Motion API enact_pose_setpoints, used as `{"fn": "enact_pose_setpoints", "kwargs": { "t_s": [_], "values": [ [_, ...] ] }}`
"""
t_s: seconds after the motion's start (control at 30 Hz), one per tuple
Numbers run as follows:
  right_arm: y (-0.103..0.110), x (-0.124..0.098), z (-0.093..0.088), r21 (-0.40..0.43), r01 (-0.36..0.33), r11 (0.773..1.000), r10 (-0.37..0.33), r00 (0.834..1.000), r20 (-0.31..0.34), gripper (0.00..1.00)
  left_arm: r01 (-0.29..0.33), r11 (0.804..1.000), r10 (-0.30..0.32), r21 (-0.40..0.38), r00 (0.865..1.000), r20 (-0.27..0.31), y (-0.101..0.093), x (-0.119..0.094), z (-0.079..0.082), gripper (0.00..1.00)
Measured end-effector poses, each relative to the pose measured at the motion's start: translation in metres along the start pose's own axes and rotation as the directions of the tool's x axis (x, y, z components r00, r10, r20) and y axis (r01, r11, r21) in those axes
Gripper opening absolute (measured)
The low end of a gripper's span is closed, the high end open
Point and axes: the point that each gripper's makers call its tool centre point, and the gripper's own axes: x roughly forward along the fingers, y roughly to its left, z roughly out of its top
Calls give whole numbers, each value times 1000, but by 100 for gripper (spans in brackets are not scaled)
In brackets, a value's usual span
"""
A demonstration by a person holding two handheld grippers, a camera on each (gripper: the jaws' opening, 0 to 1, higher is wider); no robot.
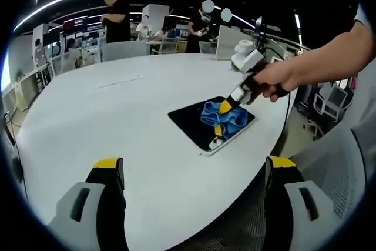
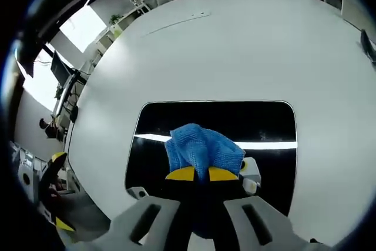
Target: Wipe the mirror surface with the cleaning cloth until all visible marks leave the cleaned area.
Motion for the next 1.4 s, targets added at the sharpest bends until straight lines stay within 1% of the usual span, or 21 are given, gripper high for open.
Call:
{"fn": "enact_pose_setpoints", "kwargs": {
  "t_s": [0.43,0.87,1.0,1.1,1.27,1.4],
  "values": [
    [-22,-4,-1,3,4,1000,-4,1000,-2,0,5,1000,-5,-1,1000,-9,-3,1,-1,99],
    [-45,-14,0,13,23,1000,-23,1000,3,0,8,1000,-8,7,1000,-19,-4,2,-3,99],
    [-48,-15,0,13,24,1000,-24,1000,0,0,10,1000,-10,14,1000,-19,-6,2,-2,99],
    [-52,-17,0,1,35,999,-35,999,-5,0,4,1000,-4,9,1000,-13,-4,2,-1,99],
    [-64,-20,0,14,47,999,-47,999,-3,0,13,1000,-13,10,1000,-19,-6,2,-2,99],
    [-69,-22,-1,15,56,998,-56,998,-6,0,14,1000,-14,6,1000,-16,-7,2,-1,99]
  ]
}}
